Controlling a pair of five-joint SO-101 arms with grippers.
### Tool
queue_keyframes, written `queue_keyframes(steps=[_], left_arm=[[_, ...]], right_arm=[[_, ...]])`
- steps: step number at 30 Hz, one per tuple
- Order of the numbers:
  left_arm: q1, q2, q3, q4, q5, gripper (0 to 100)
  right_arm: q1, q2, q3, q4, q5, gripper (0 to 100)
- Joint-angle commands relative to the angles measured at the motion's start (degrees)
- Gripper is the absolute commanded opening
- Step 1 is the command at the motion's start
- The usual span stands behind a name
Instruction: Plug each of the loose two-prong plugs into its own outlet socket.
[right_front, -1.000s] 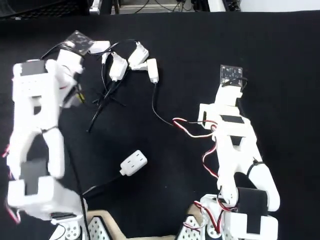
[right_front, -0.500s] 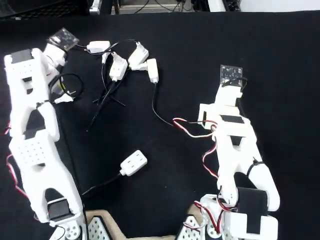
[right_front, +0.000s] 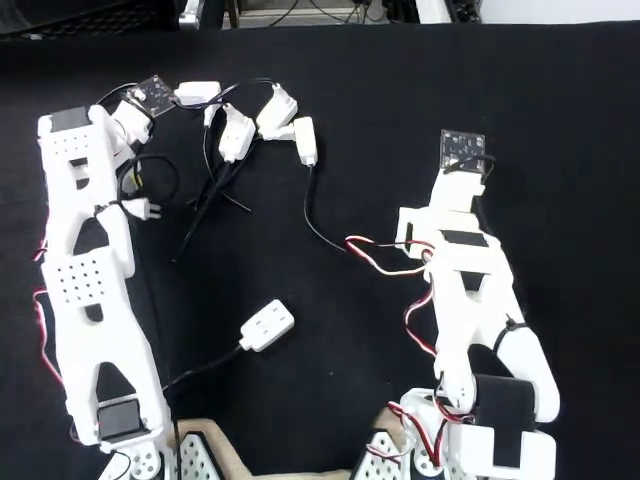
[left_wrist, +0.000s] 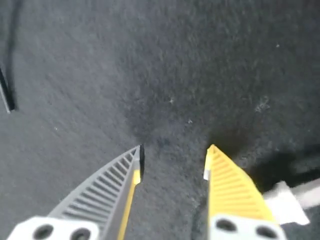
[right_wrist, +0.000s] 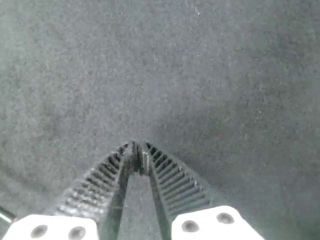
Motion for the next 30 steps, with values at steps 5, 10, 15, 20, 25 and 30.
queue_keyframes(steps=[5, 10, 15, 20, 25, 30], left_arm=[[1.5, 4.4, -7.3, 1.5, -0.4, 20], [2.2, 4.6, -19.8, 14.4, -0.4, 21], [4.9, 4.9, -29.1, 25.9, -3.6, 21], [5.8, 4.4, -31.6, 25.8, -4.7, 21], [6.0, 4.4, -32.0, 25.8, -7.9, 21], [4.2, 4.4, -32.5, 25.8, -8.7, 21]], right_arm=[[-0.6, -0.2, -1.4, -0.7, -0.2, 1.5], [-0.7, -0.2, -1.4, -0.7, -0.1, 1.5], [-0.7, -0.2, -1.5, -0.7, -0.1, 1.5], [-0.7, -0.2, -1.5, -0.7, -0.1, 1.5], [-0.8, -0.2, -1.5, -0.7, -0.1, 1.5], [-0.8, -0.4, -1.5, -0.4, -0.1, 1.5]])
